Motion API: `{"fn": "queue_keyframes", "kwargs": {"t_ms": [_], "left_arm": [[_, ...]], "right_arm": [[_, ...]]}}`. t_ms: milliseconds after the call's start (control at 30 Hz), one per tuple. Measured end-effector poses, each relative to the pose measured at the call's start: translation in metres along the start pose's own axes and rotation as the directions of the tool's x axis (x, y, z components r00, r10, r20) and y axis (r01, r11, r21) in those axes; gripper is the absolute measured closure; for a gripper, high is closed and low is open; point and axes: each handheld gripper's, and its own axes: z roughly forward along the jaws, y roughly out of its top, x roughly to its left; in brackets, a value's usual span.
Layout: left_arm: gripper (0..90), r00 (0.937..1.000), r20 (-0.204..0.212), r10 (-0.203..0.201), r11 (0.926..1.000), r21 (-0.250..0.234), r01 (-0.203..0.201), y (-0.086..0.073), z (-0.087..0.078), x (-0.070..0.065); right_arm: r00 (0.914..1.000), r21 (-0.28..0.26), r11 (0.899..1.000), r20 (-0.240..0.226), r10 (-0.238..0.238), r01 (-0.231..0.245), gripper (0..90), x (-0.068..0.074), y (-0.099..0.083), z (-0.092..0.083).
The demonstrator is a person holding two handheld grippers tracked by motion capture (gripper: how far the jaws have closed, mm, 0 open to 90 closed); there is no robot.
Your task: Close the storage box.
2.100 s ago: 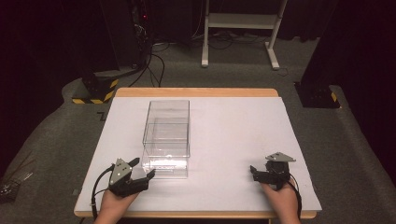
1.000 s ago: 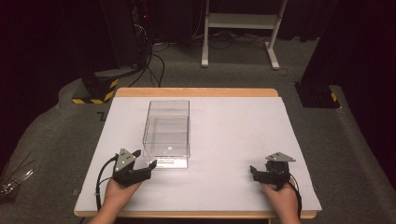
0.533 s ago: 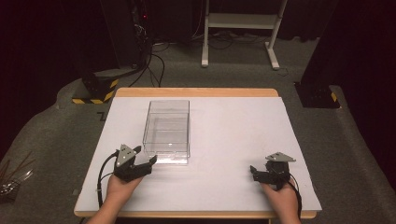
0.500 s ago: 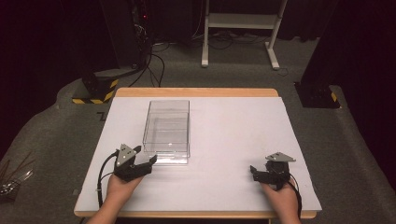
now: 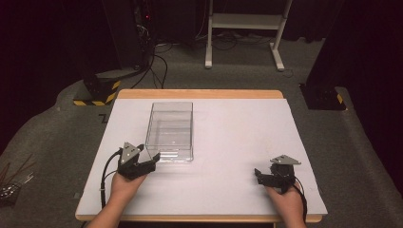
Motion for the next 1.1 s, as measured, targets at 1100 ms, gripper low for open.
{"fn": "queue_keyframes", "kwargs": {"t_ms": [1100], "left_arm": [[24.7,0.9971,-0.046,-0.06,0.9982,0.004,0.06,0.0,0.027,0.006]], "right_arm": [[1.0,-0.001,1.0,0.0,0.0,0.0,13.0,0.0,0.0,0.0]]}}
